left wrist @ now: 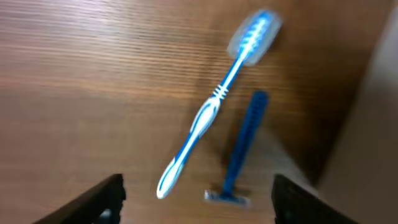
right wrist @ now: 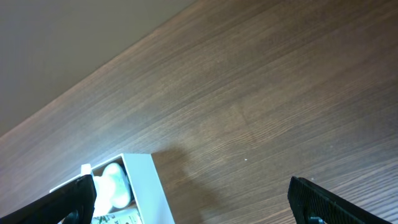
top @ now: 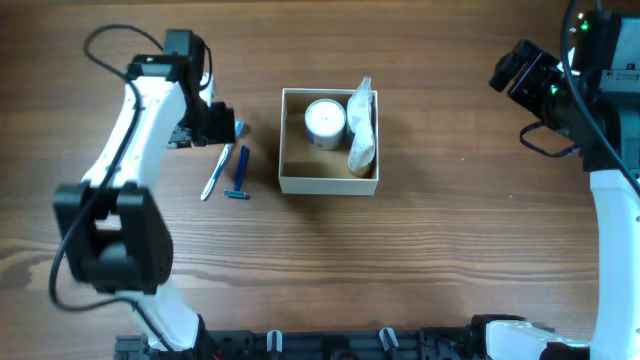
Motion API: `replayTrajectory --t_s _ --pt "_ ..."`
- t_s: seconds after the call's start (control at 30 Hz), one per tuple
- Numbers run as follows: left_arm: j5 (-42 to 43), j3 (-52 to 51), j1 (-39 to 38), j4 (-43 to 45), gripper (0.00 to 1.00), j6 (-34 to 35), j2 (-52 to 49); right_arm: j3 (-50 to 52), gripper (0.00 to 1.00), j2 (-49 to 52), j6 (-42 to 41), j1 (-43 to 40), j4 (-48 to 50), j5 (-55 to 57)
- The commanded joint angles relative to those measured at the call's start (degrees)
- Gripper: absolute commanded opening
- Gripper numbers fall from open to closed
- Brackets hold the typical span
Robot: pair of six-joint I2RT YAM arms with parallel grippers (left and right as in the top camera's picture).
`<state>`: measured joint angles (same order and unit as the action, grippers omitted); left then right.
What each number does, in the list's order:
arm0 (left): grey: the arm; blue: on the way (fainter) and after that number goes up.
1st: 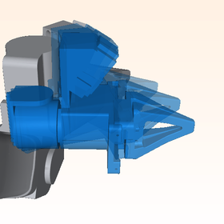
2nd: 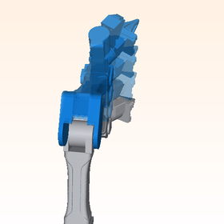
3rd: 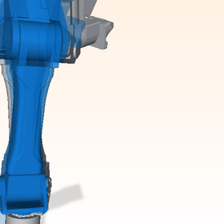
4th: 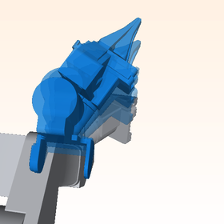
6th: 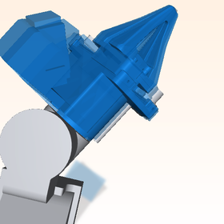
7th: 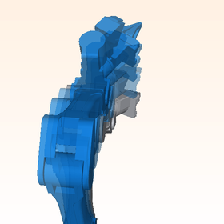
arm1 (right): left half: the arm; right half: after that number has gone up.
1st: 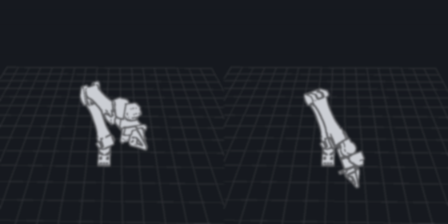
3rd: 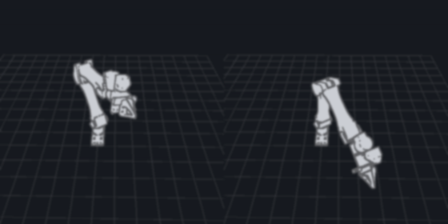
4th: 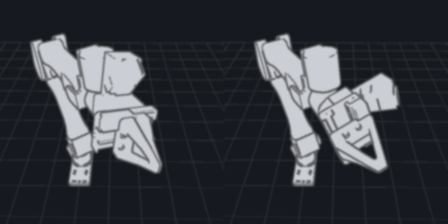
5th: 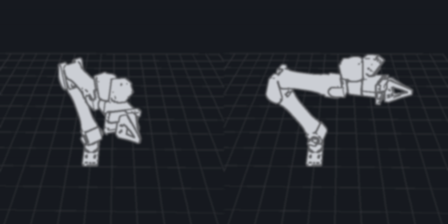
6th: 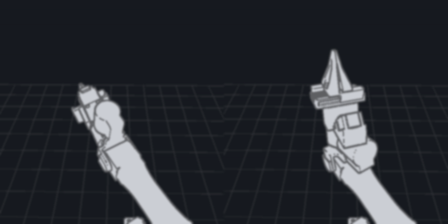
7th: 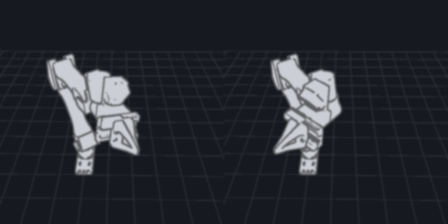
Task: Pack container
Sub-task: 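Carry the swab tub right and set it in the box, then grasp the blue toothbrush with the left gripper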
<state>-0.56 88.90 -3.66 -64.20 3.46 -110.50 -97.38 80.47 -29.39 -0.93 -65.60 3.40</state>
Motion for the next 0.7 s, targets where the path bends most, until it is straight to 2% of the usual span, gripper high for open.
replayTrajectory --t_s 0.0,0.33,0.37,0.43,0.53,0.57,0.67 --pt "0.7 -0.2 0.3 2.0 0.72 -5.9 -5.5 0.0 1.00 0.0 -0.7 0.2 0.2 -0.5" --pt "0.7 -0.2 0.2 6.7 0.68 -6.1 -12.7 0.0 1.00 0.0 -0.7 0.2 0.2 -0.5" --pt "0.6 -0.2 0.3 6.8 0.65 -6.3 -13.3 0.0 1.00 0.0 -0.7 0.2 0.2 -0.5" --pt "0.5 -0.2 0.3 7.4 0.55 -6.3 -13.7 0.0 1.00 0.0 -0.7 0.2 0.2 -0.5" --pt "-0.8 -0.2 0.3 7.8 0.14 -6.2 -13.8 0.0 1.00 0.0 -0.7 0.2 0.2 -0.5" --pt "-1.8 -0.2 0.3 7.1 0.04 -6.2 -13.6 0.0 1.00 0.0 -0.7 0.2 0.2 -0.5" --pt "-4.1 0.1 0.3 4.8 0.04 -6.0 -11.9 0.0 1.00 0.0 -0.7 0.2 0.2 -0.5"
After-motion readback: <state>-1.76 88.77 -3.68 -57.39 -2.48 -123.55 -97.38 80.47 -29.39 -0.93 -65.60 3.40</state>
